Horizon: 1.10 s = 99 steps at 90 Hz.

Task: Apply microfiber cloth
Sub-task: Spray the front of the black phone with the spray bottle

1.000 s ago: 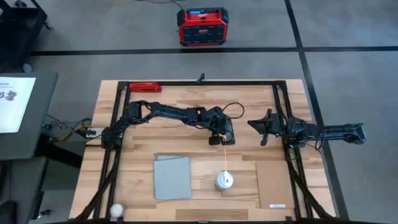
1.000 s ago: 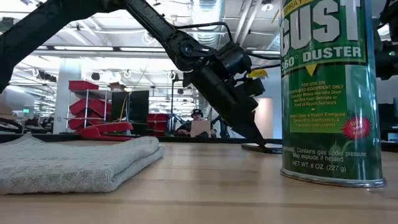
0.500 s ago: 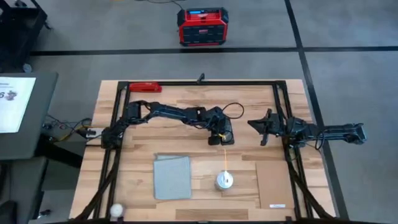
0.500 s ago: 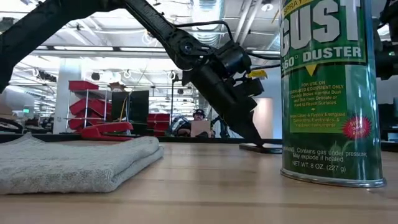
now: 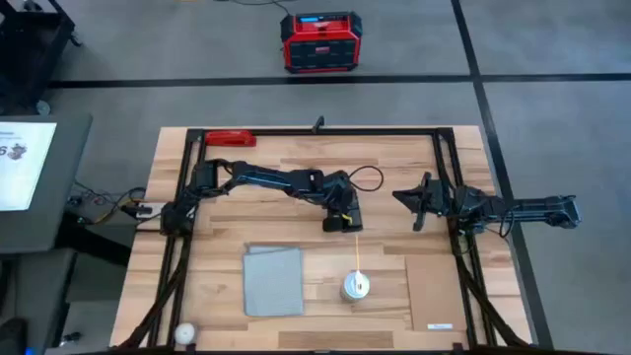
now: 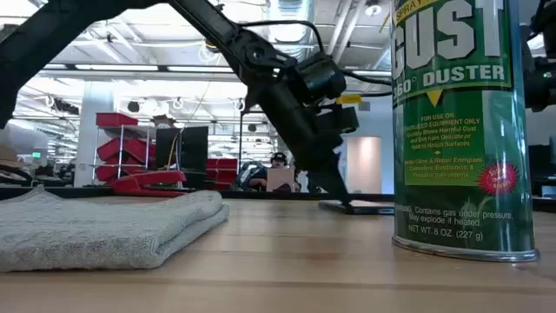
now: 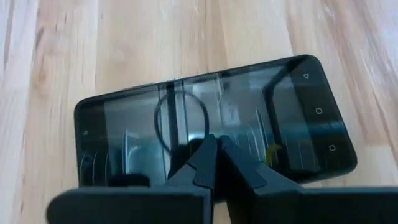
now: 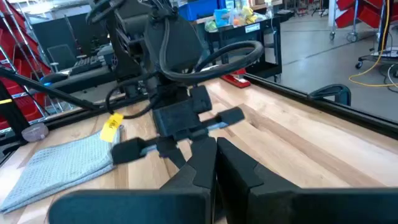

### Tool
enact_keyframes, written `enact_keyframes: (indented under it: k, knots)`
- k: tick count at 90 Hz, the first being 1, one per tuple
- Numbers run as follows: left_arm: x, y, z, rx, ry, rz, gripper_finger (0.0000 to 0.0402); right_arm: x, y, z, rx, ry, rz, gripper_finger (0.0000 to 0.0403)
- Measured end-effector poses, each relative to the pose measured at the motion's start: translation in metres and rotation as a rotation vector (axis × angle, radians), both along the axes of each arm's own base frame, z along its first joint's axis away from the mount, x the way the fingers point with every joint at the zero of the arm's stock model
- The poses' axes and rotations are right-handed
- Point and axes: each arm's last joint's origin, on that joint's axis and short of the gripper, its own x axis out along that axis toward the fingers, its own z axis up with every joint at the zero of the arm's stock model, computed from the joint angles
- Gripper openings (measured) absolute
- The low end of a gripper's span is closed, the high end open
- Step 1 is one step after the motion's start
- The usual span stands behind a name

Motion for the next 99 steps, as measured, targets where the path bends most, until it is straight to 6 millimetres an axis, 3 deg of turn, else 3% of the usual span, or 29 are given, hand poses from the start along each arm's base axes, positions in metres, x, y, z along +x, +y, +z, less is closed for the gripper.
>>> enact_keyframes:
  k: [9, 25, 44, 64, 78, 88, 99]
  knots:
    - [-0.009, -0.001, 0.016, 0.003, 0.025, 0.001, 0.0000, 0.000, 0.002, 0.003, -0.040, 0.010, 0.068, 0.0000]
    - [-0.023, -0.005, 0.064, 0.005, -0.028, 0.001, 0.0000, -0.002, 0.003, 0.019, -0.109, 0.006, 0.096, 0.0000]
    - [-0.055, -0.010, 0.106, -0.058, -0.014, 0.084, 0.0000, 0.000, 0.001, 0.011, -0.038, 0.199, 0.083, 0.0000]
    - [-0.098, -0.018, 0.064, -0.226, 0.115, 0.276, 0.0000, 0.011, -0.002, -0.002, -0.003, 0.333, 0.048, 0.0000]
    - [-0.108, -0.023, 0.026, -0.431, -0.104, 0.322, 0.0000, 0.020, -0.005, -0.003, -0.016, 0.341, 0.024, 0.0000]
    - [-0.115, -0.018, 0.012, -0.541, -0.306, 0.372, 0.0000, 0.025, -0.007, -0.005, -0.014, 0.354, 0.014, 0.0000]
    - [-0.130, -0.006, -0.002, -0.629, -0.386, 0.505, 0.0000, 0.031, -0.008, -0.008, -0.013, 0.363, 0.007, 0.0000]
